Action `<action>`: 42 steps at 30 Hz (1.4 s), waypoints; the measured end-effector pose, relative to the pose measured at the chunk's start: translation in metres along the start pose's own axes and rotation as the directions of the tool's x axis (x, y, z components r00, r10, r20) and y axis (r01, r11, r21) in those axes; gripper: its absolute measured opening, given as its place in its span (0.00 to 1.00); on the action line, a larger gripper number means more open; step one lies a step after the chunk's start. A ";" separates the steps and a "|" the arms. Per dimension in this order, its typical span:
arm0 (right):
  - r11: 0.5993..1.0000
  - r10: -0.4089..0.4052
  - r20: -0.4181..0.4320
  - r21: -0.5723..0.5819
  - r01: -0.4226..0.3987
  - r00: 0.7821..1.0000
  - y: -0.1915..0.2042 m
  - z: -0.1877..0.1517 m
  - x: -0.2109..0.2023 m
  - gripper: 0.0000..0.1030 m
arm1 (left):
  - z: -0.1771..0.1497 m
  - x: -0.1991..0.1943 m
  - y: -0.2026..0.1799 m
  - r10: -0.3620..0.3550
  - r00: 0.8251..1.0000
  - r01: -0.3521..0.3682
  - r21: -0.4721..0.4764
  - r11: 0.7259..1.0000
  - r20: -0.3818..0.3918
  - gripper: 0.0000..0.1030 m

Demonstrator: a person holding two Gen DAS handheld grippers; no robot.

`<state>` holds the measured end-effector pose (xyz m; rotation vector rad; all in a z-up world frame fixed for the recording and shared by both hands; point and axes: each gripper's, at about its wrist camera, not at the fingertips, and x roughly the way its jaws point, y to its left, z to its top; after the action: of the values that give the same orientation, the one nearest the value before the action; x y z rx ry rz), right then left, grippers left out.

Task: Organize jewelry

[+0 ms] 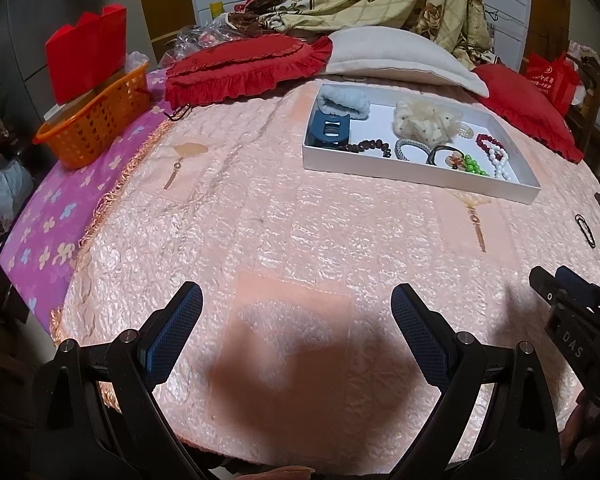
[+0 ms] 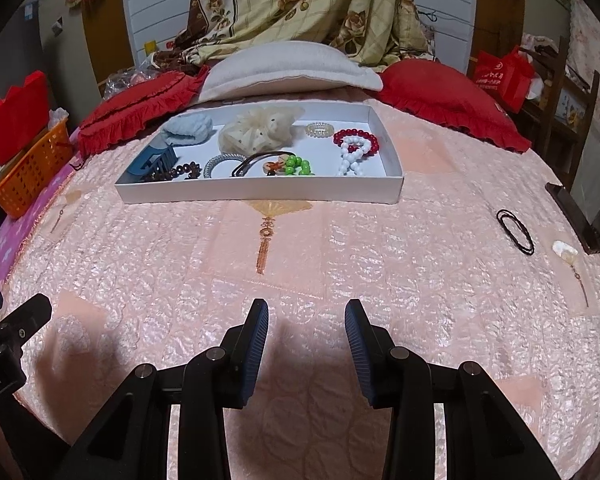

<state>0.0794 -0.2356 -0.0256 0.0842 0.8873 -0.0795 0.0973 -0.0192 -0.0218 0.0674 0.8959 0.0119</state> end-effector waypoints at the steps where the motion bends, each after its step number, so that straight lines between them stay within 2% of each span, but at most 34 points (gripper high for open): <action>1: 1.000 -0.001 0.001 -0.004 0.001 1.000 0.000 0.001 0.001 0.37 | 0.000 0.001 -0.001 0.001 1.000 -0.001 0.003 1.000 -0.001 0.93; 8: 0.998 -0.045 0.009 -0.053 0.046 0.999 0.007 0.005 0.006 0.37 | 0.007 0.013 0.001 0.010 1.000 -0.010 0.014 1.000 -0.009 0.93; 18: 0.994 -0.081 0.016 -0.073 0.082 0.997 0.004 0.009 0.010 0.37 | 0.014 0.026 0.016 0.033 0.999 -0.034 -0.025 0.999 -0.020 0.93; 24: 0.995 -0.082 -0.002 -0.058 0.082 0.997 -0.002 0.010 0.015 0.37 | 0.011 0.034 0.013 0.043 0.998 -0.043 -0.009 0.999 -0.045 0.93; 42: 0.996 -0.076 -0.035 -0.042 0.074 0.996 -0.008 0.008 0.025 0.37 | 0.015 0.052 0.005 0.011 0.996 -0.010 0.015 1.000 -0.087 0.93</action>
<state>0.1001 -0.2450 -0.0402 0.0139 0.9282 -0.1303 0.1416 -0.0127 -0.0529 0.0857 0.9827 0.0179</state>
